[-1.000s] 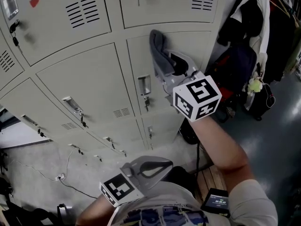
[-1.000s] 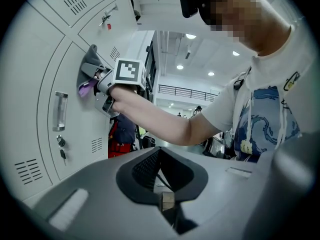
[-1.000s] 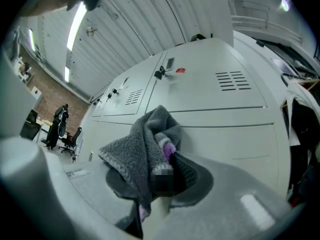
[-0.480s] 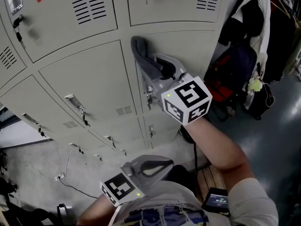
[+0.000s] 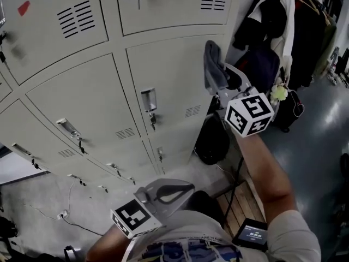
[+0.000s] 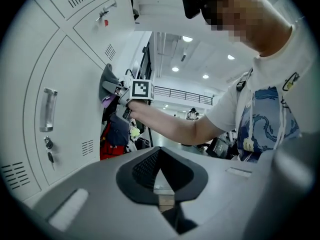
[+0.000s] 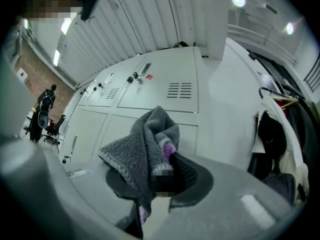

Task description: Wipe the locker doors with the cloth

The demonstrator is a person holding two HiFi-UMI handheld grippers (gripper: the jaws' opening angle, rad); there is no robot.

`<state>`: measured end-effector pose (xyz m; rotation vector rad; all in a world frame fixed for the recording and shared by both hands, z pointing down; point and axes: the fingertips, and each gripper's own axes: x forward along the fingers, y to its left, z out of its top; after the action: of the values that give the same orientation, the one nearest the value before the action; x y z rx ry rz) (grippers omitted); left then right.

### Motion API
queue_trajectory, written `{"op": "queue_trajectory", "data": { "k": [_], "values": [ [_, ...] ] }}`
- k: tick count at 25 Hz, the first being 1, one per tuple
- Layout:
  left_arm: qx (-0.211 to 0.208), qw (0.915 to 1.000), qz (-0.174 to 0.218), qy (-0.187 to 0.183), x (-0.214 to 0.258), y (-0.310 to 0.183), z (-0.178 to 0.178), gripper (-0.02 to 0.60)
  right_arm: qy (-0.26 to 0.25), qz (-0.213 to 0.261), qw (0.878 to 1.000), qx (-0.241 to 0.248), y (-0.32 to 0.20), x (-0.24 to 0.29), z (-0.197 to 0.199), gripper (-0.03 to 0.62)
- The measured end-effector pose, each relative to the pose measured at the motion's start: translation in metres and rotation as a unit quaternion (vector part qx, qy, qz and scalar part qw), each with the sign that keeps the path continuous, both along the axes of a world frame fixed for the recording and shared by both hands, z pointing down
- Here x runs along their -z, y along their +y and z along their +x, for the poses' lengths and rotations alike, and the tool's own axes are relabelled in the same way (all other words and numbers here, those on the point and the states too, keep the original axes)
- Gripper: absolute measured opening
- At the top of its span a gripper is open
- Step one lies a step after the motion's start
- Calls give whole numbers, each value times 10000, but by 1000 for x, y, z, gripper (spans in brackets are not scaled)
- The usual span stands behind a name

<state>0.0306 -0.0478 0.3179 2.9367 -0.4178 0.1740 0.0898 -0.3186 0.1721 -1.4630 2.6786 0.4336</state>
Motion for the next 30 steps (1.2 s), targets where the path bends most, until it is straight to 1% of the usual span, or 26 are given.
{"op": "queue_trajectory", "data": {
  "k": [3, 5, 8, 12, 18, 26, 30],
  "values": [
    [-93, 9999, -4, -74, 2, 1, 8, 3, -143, -238, 9994, -216, -20, -11, 27, 104],
    [-93, 9999, -15, -75, 0, 1, 10, 3, -215, -377, 9987, -253, -30, -19, 34, 104],
    [-69, 9999, -21, -104, -2, 1, 11, 3, -238, -511, 9983, -156, -39, -27, 28, 104],
    [19, 10000, -27, -64, -4, -1, 9, 3, -281, -487, 9984, -23, -35, -26, 13, 104],
    [115, 9999, -26, -63, -5, -1, 1, 3, -219, -446, 9983, 296, -23, -27, -27, 104],
    [213, 9997, -52, -141, -4, 3, -12, 3, 34, -378, 9955, 869, 2, -35, -103, 104],
    [336, 9994, -57, -48, -9, 3, -19, 3, 150, -360, 9927, 1140, 12, -38, -136, 104]
  ]
}}
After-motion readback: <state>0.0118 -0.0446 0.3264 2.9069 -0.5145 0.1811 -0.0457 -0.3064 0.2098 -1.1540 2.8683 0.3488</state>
